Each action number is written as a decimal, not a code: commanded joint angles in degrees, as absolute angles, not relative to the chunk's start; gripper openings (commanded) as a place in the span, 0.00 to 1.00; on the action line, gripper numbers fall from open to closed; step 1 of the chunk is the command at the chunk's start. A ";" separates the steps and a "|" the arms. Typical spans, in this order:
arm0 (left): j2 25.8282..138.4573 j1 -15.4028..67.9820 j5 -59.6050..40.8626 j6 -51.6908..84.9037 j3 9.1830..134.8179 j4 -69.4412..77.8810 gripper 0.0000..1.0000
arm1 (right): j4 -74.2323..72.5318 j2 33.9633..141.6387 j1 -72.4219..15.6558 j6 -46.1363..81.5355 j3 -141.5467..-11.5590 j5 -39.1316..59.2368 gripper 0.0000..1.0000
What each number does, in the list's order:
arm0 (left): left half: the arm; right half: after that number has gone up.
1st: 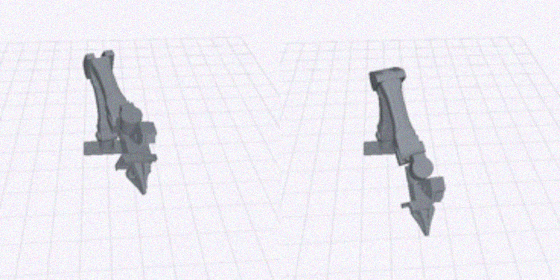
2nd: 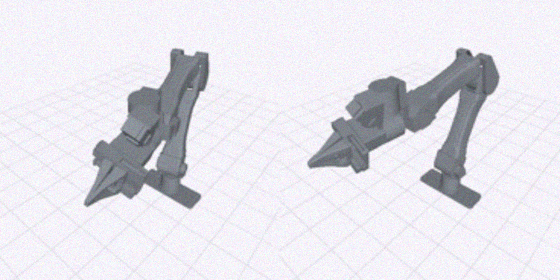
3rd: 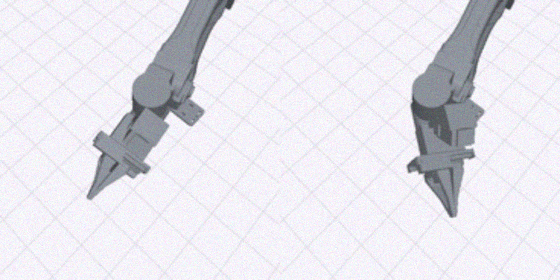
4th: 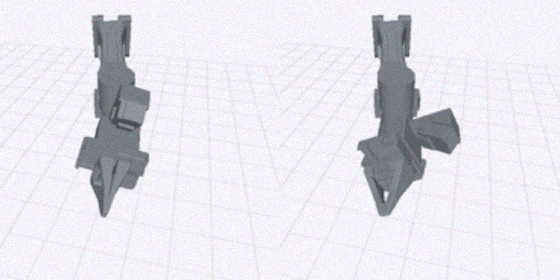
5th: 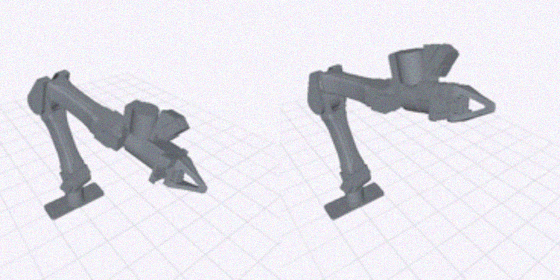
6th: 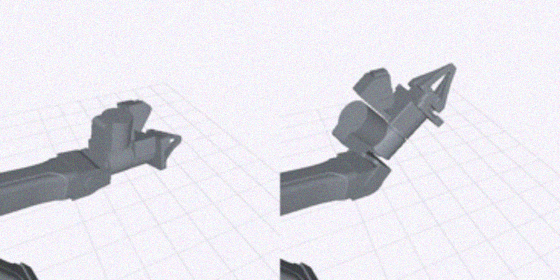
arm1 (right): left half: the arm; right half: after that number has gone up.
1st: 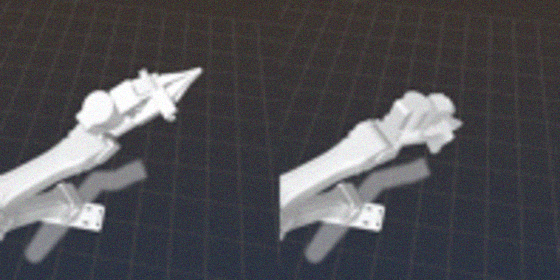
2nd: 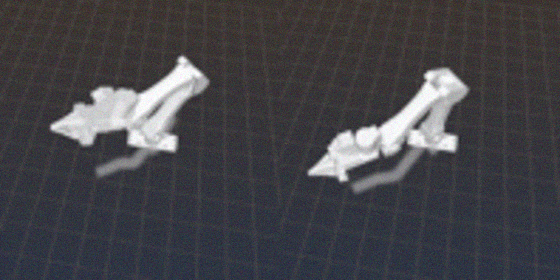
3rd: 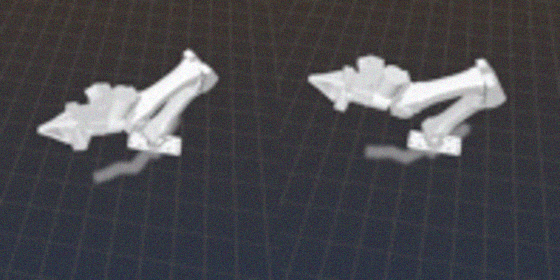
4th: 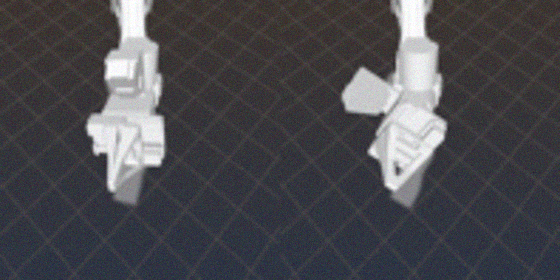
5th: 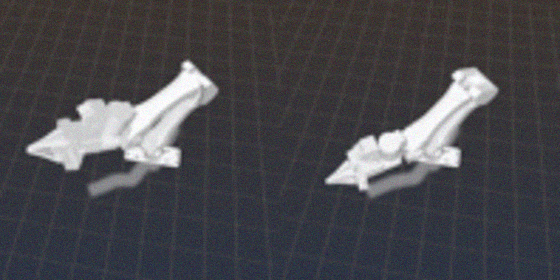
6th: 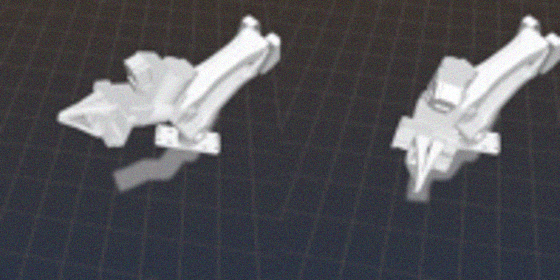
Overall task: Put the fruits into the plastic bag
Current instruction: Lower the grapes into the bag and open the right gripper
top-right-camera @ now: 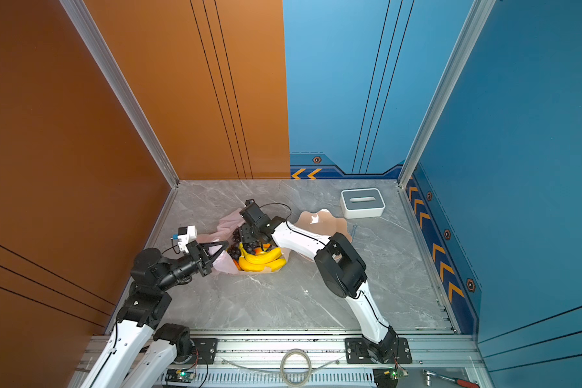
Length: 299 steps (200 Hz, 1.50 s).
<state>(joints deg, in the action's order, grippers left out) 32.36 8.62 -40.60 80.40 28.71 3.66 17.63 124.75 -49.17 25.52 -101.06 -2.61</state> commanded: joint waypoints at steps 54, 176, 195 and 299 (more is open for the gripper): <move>32.61 8.00 -41.04 80.46 27.86 5.45 0.00 | 19.73 124.69 -48.04 25.84 -102.58 0.17 0.92; 32.65 7.74 -40.78 80.55 28.15 5.27 0.00 | 19.43 122.53 -47.43 25.92 -101.97 2.71 1.00; 32.73 7.73 -40.78 80.51 28.31 5.27 0.00 | 19.42 122.23 -47.37 25.92 -101.95 2.96 1.00; 33.22 7.38 -40.87 80.17 28.72 4.84 0.00 | 17.58 119.15 -46.35 26.81 -99.51 4.99 1.00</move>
